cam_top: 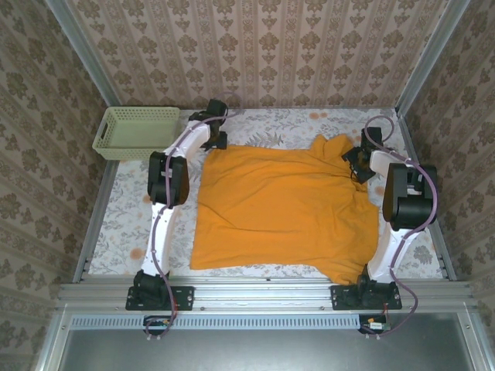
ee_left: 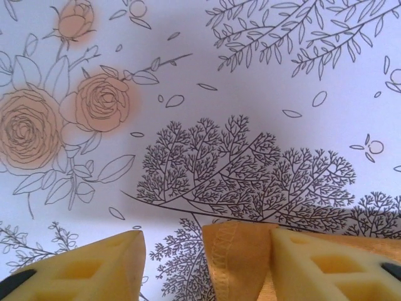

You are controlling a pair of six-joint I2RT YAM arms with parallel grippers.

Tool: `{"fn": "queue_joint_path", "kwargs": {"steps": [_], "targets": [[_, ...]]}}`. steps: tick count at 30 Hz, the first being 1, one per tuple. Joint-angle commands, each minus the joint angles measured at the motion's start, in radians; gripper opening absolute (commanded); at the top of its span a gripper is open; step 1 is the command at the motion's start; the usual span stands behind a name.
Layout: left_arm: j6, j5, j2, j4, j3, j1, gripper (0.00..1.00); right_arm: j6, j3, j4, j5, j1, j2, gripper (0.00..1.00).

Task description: Fold the inside-out t-shirt

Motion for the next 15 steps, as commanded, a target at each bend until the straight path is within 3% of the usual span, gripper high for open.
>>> {"fn": "queue_joint_path", "kwargs": {"steps": [1, 6, 12, 15], "targets": [[0.001, -0.022, 0.019, -0.045, 0.024, 0.022, 0.45, 0.006, -0.046, -0.059, 0.037, -0.019, 0.003, 0.73], [-0.009, -0.018, 0.027, -0.045, 0.040, 0.045, 0.25, 0.015, -0.047, -0.059, 0.040, -0.021, 0.001, 0.73], [-0.040, 0.075, 0.007, -0.024, 0.041, 0.069, 0.00, 0.015, -0.051, -0.066, 0.056, -0.020, -0.011, 0.73], [-0.081, 0.158, -0.056, 0.030, -0.025, 0.082, 0.00, -0.012, -0.049, -0.076, 0.079, -0.018, -0.036, 0.73]]}}
